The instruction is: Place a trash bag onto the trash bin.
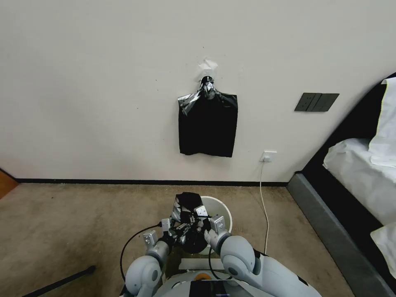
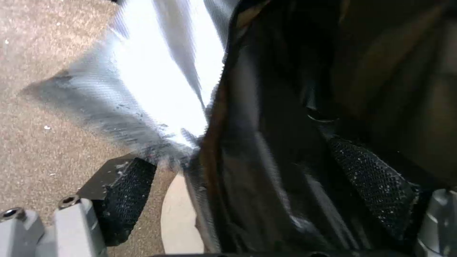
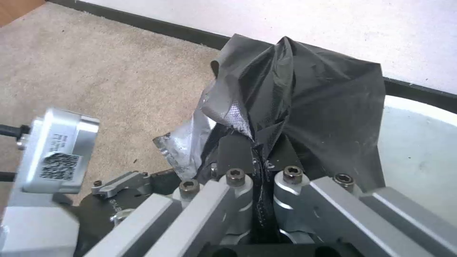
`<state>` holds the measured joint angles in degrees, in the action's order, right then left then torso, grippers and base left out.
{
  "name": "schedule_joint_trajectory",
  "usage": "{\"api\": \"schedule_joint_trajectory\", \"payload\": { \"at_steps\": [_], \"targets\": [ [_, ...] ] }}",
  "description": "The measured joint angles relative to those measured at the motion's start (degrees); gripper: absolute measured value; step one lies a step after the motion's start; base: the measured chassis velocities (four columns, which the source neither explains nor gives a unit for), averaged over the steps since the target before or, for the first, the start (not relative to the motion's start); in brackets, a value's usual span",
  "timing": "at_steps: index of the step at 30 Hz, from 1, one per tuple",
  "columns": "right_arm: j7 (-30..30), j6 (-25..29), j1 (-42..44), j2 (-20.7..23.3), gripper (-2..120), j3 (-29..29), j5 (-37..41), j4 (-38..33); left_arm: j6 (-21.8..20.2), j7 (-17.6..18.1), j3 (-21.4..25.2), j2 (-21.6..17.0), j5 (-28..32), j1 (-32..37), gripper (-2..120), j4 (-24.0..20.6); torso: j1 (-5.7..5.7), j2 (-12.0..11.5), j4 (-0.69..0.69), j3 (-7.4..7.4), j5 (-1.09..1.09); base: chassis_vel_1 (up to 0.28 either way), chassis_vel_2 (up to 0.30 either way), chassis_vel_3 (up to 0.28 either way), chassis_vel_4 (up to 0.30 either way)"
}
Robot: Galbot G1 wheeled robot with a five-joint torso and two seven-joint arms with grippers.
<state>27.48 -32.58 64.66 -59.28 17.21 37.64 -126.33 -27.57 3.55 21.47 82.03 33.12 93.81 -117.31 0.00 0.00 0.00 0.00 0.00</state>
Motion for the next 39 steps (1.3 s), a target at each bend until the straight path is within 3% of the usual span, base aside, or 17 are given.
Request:
{"api": "schedule_joint_trajectory", "payload": {
  "at_steps": [6,10,13,15,17,29,31,35,39],
  "targets": [
    [0.15,0.02,-0.31,0.04,0,-0.38,0.40,-0.17,-0.05,0.11,0.08,0.00,0.06,-0.32,91,1.15,0.00,0.00,0.00,0.00,0.00,0.000,0.000,0.000,0.000],
    [0.19,0.02,-0.39,0.14,0,-0.38,0.54,-0.23,-0.02,0.09,0.02,0.25,0.23,-0.93,82,1.73,0.00,0.00,0.00,0.00,0.00,0.000,0.000,0.000,0.000],
    [0.22,0.02,-0.27,0.35,0,-0.37,0.53,-0.33,-0.63,0.50,-0.21,0.65,0.27,-1.51,67,1.94,-0.01,0.00,0.01,-0.01,0.01,0.000,0.000,0.000,0.000],
    [0.23,0.02,-0.25,0.39,0,-0.37,0.53,-0.35,-0.93,0.67,-0.24,0.71,0.28,-1.57,66,1.91,0.00,0.00,0.01,-0.01,0.01,0.000,0.000,0.000,0.000],
    [0.27,0.02,-0.20,0.52,0,-0.43,0.52,-0.43,-1.78,1.07,-0.23,0.85,0.29,-1.65,52,1.91,0.00,0.00,0.01,-0.02,0.02,0.000,0.000,0.000,0.000],
    [0.26,0.06,0.17,0.77,0,-0.86,0.46,-0.66,-1.99,2.06,0.26,0.77,-0.28,-1.65,14,1.81,-0.01,0.01,0.01,-0.01,0.01,0.000,0.000,0.000,0.000],
    [0.17,0.19,0.09,0.45,0,-0.56,0.38,-0.39,-0.22,2.13,0.28,0.61,-1.98,-0.94,4,1.63,-0.01,0.01,0.00,0.00,-0.01,0.000,0.000,0.000,0.000],
    [0.16,0.32,-0.37,0.23,0,-0.55,0.41,-0.09,1.91,1.65,0.25,0.18,-3.31,-0.17,4,1.54,-0.01,0.01,-0.01,0.00,-0.02,0.000,0.000,0.000,0.000],
    [0.22,1.15,-1.30,0.06,0,-0.95,0.73,0.55,6.61,-0.05,0.41,-0.81,-7.93,1.27,4,1.57,0.00,0.00,-0.02,0.01,-0.05,0.000,0.000,0.000,0.000]
  ]
}}
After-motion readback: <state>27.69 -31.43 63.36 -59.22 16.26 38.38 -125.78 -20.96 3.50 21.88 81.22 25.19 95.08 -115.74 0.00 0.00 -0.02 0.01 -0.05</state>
